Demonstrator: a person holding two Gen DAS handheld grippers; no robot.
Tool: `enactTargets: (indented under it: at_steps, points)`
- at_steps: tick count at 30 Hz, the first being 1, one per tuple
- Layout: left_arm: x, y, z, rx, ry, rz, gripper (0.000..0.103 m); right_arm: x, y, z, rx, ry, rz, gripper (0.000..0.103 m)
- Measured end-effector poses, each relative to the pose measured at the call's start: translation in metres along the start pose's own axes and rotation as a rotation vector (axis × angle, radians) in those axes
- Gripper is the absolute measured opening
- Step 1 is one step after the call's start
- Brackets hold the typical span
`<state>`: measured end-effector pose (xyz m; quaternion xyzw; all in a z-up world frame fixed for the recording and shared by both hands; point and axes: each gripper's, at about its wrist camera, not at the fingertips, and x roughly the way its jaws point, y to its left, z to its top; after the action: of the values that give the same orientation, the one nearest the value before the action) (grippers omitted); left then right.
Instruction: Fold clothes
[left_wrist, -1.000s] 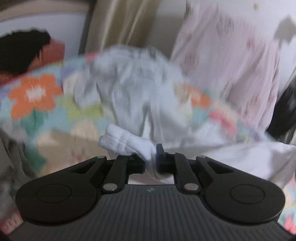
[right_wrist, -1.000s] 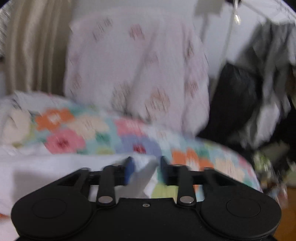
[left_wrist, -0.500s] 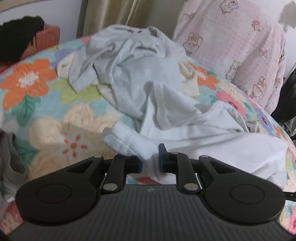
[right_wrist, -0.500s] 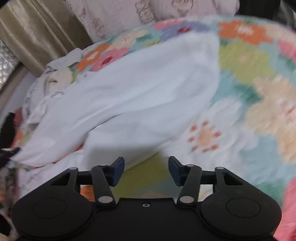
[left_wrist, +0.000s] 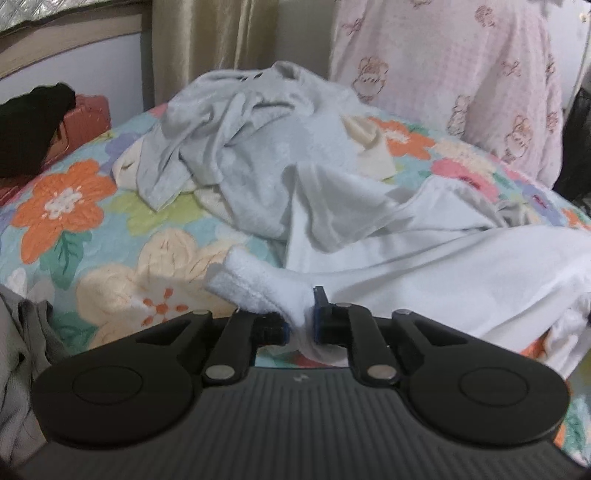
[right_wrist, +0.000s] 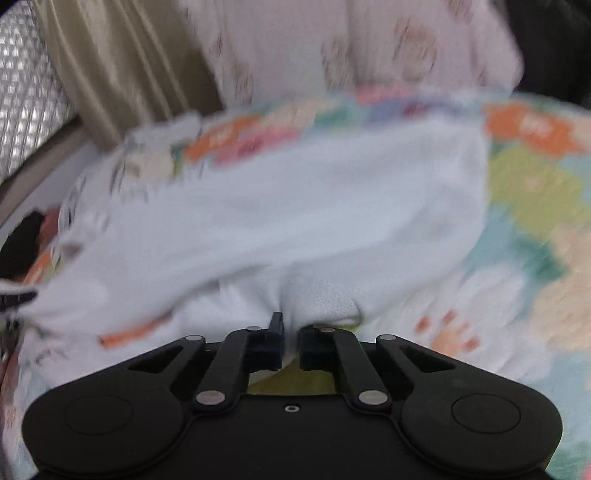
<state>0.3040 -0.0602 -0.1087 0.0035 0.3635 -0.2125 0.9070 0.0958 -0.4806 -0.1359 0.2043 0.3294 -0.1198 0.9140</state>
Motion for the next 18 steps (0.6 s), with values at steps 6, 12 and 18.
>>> enactTargets:
  at_steps: [6, 12, 18]
  points:
    - [-0.055, -0.006, 0.013, 0.008, -0.141, -0.054, 0.009, -0.104, 0.013, 0.015, -0.073, -0.227, -0.111, 0.007]
    - [-0.108, -0.011, 0.014, -0.009, -0.214, -0.152, 0.009, -0.178, 0.017, 0.026, -0.093, -0.278, -0.193, 0.007]
    - [-0.105, -0.009, -0.01, -0.049, -0.06, -0.113, 0.009, -0.188, 0.013, -0.004, -0.066, -0.04, -0.186, 0.007]
